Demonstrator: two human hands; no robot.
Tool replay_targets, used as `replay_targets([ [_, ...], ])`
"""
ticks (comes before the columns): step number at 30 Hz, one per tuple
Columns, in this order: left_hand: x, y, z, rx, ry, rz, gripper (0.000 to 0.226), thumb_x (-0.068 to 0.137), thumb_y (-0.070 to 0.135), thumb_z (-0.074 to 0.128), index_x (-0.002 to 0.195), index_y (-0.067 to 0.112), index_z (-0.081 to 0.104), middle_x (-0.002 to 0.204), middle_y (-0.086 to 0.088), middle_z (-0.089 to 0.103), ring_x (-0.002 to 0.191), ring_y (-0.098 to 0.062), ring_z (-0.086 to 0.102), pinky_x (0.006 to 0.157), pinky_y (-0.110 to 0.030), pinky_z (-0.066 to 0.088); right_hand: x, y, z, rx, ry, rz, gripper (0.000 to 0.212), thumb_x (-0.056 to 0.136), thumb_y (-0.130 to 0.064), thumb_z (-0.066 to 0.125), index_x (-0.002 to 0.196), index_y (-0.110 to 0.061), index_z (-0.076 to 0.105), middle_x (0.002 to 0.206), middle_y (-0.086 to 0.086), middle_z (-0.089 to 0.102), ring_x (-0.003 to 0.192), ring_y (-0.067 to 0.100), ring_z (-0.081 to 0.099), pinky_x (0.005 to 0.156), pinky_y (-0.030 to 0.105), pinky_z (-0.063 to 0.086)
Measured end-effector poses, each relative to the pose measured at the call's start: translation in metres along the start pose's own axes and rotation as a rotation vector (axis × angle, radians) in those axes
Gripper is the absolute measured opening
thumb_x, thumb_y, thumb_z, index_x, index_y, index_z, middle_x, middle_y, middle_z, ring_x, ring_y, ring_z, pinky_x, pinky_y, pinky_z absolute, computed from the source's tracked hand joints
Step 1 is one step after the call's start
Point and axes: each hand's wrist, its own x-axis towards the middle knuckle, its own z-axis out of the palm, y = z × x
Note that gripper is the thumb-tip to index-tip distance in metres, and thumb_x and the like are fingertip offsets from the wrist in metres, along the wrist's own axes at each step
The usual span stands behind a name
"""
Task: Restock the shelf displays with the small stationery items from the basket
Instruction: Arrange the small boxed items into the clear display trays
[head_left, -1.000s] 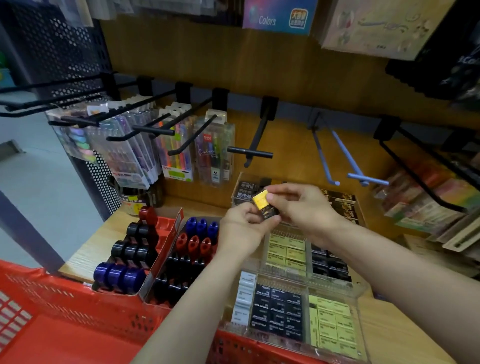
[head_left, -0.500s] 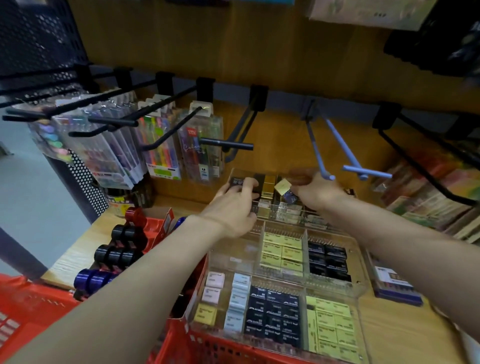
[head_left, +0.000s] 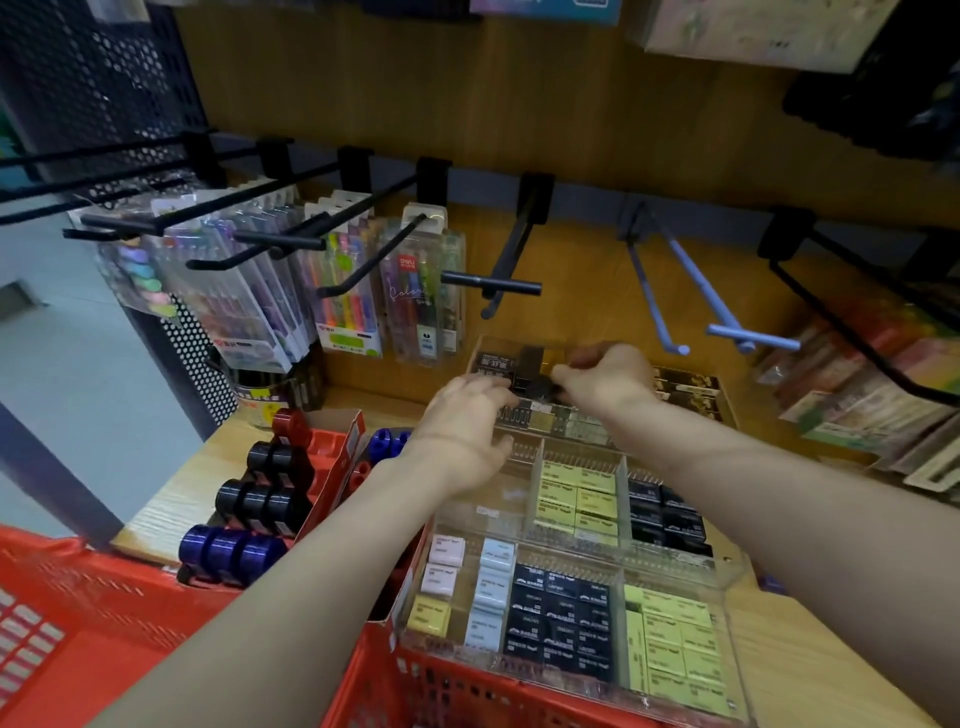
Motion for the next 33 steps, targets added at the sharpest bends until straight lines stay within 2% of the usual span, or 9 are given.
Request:
replay_targets([
  [3,-0.002,0.001,0.0,0.0,-0.013,-0.001,0.055,0.092,0.026,0.064,0.143,0.024,0.045,0.156,0.004,0.034,0.147,-0.018,0.021,0.122,-0.038,0.016,0.0,0.004,-0.003,-0.19,0.025,-0.064,0.021,0.085,-0.031,0.075,0.093,-0.015,0.064,0.095,0.001,0.063,0.077,0.014,0.057,0.061,0.023,0.044],
  [7,-0.003,0.003,0.0,0.008,-0.035,-0.015,0.059,0.093,0.025,0.063,0.147,0.024,0.039,0.158,0.004,0.03,0.149,-0.017,0.017,0.123,-0.04,0.013,0.001,0.008,-0.01,-0.167,-0.001,0.027,0.019,0.083,-0.029,0.077,0.089,-0.012,0.07,0.093,0.003,0.069,0.067,0.008,0.055,0.055,0.022,0.04],
  [12,-0.003,0.005,-0.002,0.027,-0.048,-0.049,0.072,0.093,0.027,0.062,0.154,0.024,0.024,0.159,0.001,0.027,0.149,-0.018,0.015,0.123,-0.042,0.015,-0.007,0.011,-0.007,-0.369,-0.077,-0.312,0.04,0.085,-0.039,0.074,0.119,-0.02,0.064,0.093,-0.003,0.067,0.082,0.015,0.063,0.067,0.024,0.049],
  [18,0.0,0.002,0.003,0.231,-0.075,-0.017,0.069,0.097,0.03,0.055,0.155,0.026,0.019,0.162,0.002,0.013,0.148,-0.023,0.007,0.12,-0.043,0.012,-0.008,0.014,-0.005,-0.493,-0.13,-0.435,0.021,0.086,-0.036,0.072,0.098,-0.019,0.075,0.095,-0.001,0.071,0.084,0.013,0.063,0.079,0.028,0.054],
  [21,0.003,0.002,0.003,0.248,-0.075,-0.013,0.068,0.094,0.031,0.057,0.153,0.025,0.024,0.16,0.002,0.016,0.147,-0.024,0.01,0.119,-0.043,0.013,-0.017,0.02,-0.004,-0.669,-0.083,-0.584,0.024,0.093,-0.04,0.062,0.103,-0.022,0.074,0.107,0.003,0.067,0.098,0.02,0.06,0.089,0.036,0.05],
  [24,0.006,0.006,0.001,0.262,-0.093,-0.027,0.065,0.093,0.03,0.059,0.151,0.024,0.03,0.159,0.002,0.019,0.145,-0.025,0.013,0.117,-0.046,0.017,-0.025,0.029,-0.004,-0.861,-0.016,-0.671,0.036,0.097,-0.052,0.046,0.111,-0.031,0.07,0.118,0.005,0.054,0.117,0.025,0.045,0.096,0.045,0.037],
  [27,0.01,0.013,-0.005,0.278,-0.112,-0.054,0.062,0.092,0.029,0.059,0.148,0.023,0.034,0.156,-0.001,0.023,0.143,-0.027,0.017,0.115,-0.046,0.02,-0.03,0.03,-0.007,-0.877,-0.066,-0.634,0.036,0.097,-0.049,0.046,0.123,-0.032,0.063,0.127,0.007,0.047,0.125,0.027,0.038,0.1,0.048,0.033],
  [30,-0.007,0.028,-0.01,0.226,-0.079,-0.044,0.064,0.092,0.029,0.059,0.149,0.022,0.032,0.152,-0.002,0.03,0.141,-0.026,0.022,0.116,-0.043,0.022,-0.054,0.039,-0.017,-0.703,-0.13,-0.649,0.044,0.093,-0.028,0.057,0.137,-0.026,0.052,0.132,0.002,0.044,0.127,0.023,0.039,0.106,0.044,0.034],
  [33,-0.052,0.045,-0.009,0.108,-0.076,0.029,0.047,0.092,0.019,0.057,0.138,0.019,0.048,0.137,-0.005,0.047,0.131,-0.026,0.038,0.109,-0.042,0.036,-0.102,0.064,-0.034,-0.482,-0.177,-0.656,0.029,0.091,-0.016,0.059,0.119,-0.019,0.066,0.117,-0.002,0.056,0.112,0.016,0.053,0.1,0.033,0.046],
])
